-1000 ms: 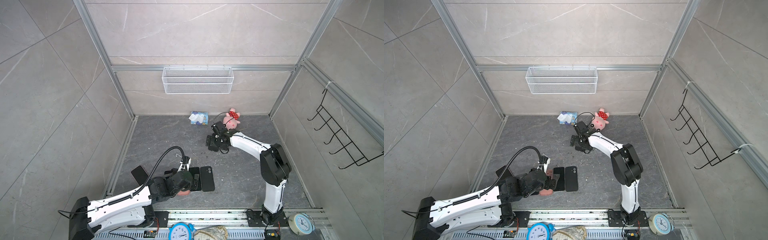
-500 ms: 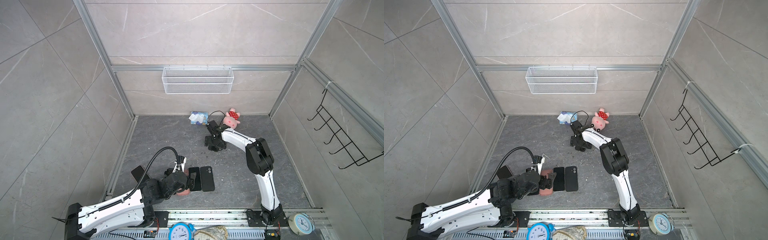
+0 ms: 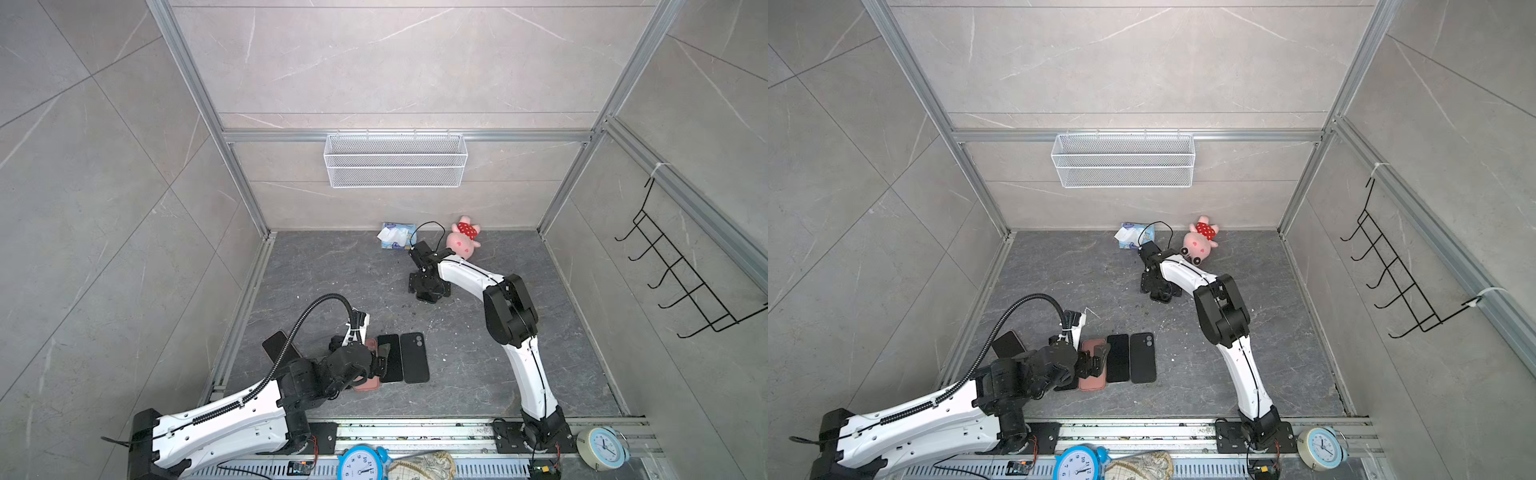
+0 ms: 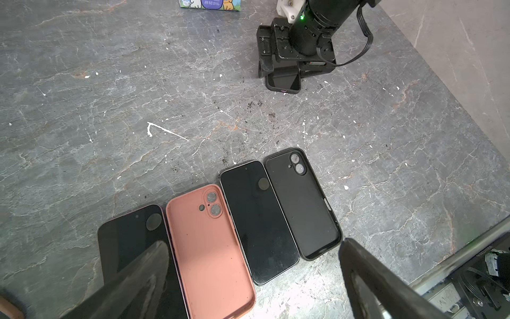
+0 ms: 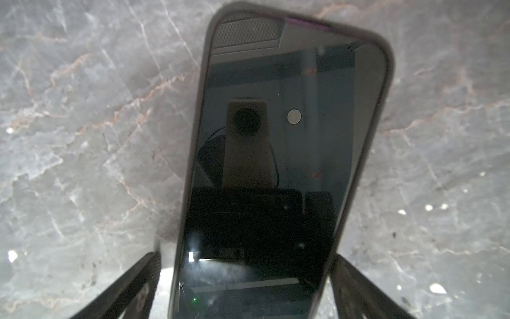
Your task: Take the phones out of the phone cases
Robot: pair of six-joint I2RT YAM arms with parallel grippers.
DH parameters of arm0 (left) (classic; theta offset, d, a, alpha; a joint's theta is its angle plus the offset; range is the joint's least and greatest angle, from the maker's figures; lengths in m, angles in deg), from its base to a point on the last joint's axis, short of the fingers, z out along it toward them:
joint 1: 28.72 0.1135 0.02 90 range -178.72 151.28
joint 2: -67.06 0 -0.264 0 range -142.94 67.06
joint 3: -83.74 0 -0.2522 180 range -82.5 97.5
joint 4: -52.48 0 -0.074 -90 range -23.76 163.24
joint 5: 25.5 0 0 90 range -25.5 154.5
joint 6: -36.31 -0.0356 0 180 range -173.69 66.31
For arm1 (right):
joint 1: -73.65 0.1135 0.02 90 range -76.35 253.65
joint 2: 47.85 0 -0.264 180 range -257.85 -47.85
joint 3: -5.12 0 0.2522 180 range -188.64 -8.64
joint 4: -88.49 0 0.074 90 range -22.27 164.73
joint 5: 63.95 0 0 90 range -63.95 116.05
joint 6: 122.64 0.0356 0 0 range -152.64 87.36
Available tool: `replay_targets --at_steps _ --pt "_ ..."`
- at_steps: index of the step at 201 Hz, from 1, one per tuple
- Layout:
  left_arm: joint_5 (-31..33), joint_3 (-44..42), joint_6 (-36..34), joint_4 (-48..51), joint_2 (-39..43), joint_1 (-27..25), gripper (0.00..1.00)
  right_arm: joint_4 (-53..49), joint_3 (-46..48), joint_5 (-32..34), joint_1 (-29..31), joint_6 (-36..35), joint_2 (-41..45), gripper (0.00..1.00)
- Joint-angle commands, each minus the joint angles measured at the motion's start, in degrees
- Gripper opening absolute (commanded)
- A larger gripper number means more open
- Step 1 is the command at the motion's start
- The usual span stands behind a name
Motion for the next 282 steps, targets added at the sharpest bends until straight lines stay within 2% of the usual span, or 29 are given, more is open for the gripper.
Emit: replay_targets --at_steps 1,54,86,111,131,157,192,206,233,282 --pt "1.49 0.67 -0.4 0.51 0.61 0.17 0.99 -3.26 -2.3 1.96 -0.29 -1.1 -2.79 0.95" --pt "1.18 0.83 -0.83 -0.6 -0.42 0.26 0.98 -3.61 -1.84 2.33 -0.82 -2.44 -2.69 0.88" --pt "-0.81 1.47 -0.29 -3.2 -2.31 1.47 0.98 0.29 4.77 3.09 -0.8 -3.81 1.76 0.8" --pt "-7.93 1.43 1.34 -7.46 -3.69 6.57 0.98 5.03 11.83 2.94 -0.79 -5.46 6.79 0.7" --pt "-10.9 1.93 1.96 -10.17 -5.64 9.82 0.98 7.16 16.09 3.09 -0.79 -6.52 10.14 0.61" --pt "-16.42 3.85 1.59 -15.16 -10.37 13.97 0.98 10.6 22.38 3.16 -0.84 -7.48 15.73 0.54" --pt "-28.98 4.54 5.26 -27.37 -19.6 21.63 0.98 15.21 29.54 0.5 -0.59 -8.62 23.13 0.43" --pt "-34.19 4.42 7.87 -33.27 -23.9 24.32 0.98 16.82 32.46 -0.36 -0.41 -9.46 26.43 0.42" --pt "-40.08 5.23 11.35 -42.54 -31.19 26.11 0.97 20.24 37.8 -2.91 0.23 -11.61 32.26 0.41" --pt "-45.35 6.73 16.1 -53.26 -40.21 26.9 0.96 25.42 46.54 -8.48 1.76 -15.44 41.35 0.35"
